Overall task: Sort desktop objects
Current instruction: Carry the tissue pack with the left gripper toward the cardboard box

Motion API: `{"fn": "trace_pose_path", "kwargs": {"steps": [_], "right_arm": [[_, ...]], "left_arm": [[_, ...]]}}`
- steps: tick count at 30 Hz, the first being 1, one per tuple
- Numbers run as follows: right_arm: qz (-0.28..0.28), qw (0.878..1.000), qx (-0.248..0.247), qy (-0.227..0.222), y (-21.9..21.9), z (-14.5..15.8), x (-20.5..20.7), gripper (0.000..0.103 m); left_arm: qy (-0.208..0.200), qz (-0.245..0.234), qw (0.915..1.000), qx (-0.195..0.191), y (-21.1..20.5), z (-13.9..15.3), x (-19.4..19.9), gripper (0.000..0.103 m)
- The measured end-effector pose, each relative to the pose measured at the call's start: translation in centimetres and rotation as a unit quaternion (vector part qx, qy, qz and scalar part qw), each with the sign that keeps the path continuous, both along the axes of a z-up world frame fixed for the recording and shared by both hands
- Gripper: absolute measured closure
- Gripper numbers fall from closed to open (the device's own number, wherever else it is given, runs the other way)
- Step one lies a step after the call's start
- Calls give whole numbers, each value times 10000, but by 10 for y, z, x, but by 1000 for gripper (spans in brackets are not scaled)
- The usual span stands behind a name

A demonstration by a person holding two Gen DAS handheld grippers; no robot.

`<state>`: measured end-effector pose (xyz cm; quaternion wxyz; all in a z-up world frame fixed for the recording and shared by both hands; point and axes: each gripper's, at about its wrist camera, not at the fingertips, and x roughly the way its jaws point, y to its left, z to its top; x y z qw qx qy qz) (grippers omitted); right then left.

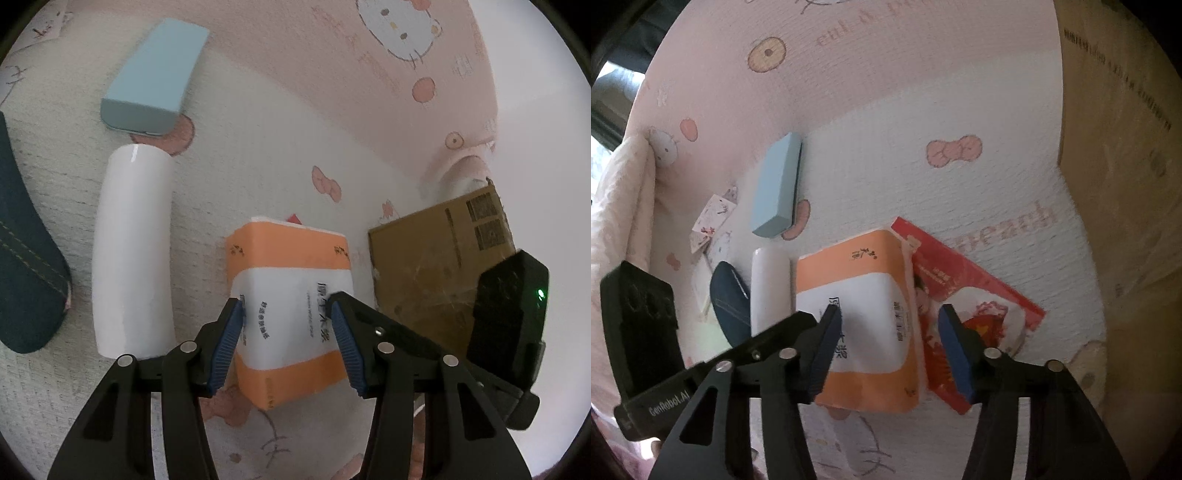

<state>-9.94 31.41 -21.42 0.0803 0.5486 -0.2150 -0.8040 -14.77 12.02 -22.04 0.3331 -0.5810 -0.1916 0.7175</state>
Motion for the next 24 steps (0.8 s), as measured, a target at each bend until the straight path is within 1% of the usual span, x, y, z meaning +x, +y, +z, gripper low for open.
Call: {"fn": "trace_pose_path", "kwargs": {"steps": [1,2,3,6,8,12,15,16,21,24], "right_arm": [[-34,9999,-92,-46,0,-2,-1,62],[-45,9998,-184,-43,1,-3,-1,67],[-56,9997,-237,-42,1,-2,0,68],[-19,9999,-112,-47,-3,-2,-1,69],[25,10000,2,-5,-6,1,-1,70],[177,9994,265,122,-12,10,0,71],[267,9987,336,292,-14,23,1,72],[302,9981,361,390,-15,30,2,72],[389,9939,531,884,-19,70,5,72],[448,9889,650,1256,-19,98,7,72]], "left_arm": [[38,0,10000,-36,1,0,1,49],[46,6,10000,-60,1,0,2,49],[40,22,10000,-65,1,0,2,51],[-34,151,9999,-64,-1,-3,3,56],[-51,151,9998,-82,-1,-3,3,61],[-135,196,9997,43,-5,-1,3,62],[41,264,9996,110,-6,12,3,62],[119,301,9994,145,-7,20,2,62],[570,375,9970,365,-7,60,0,62],[785,412,9945,557,-7,85,1,62]]}}
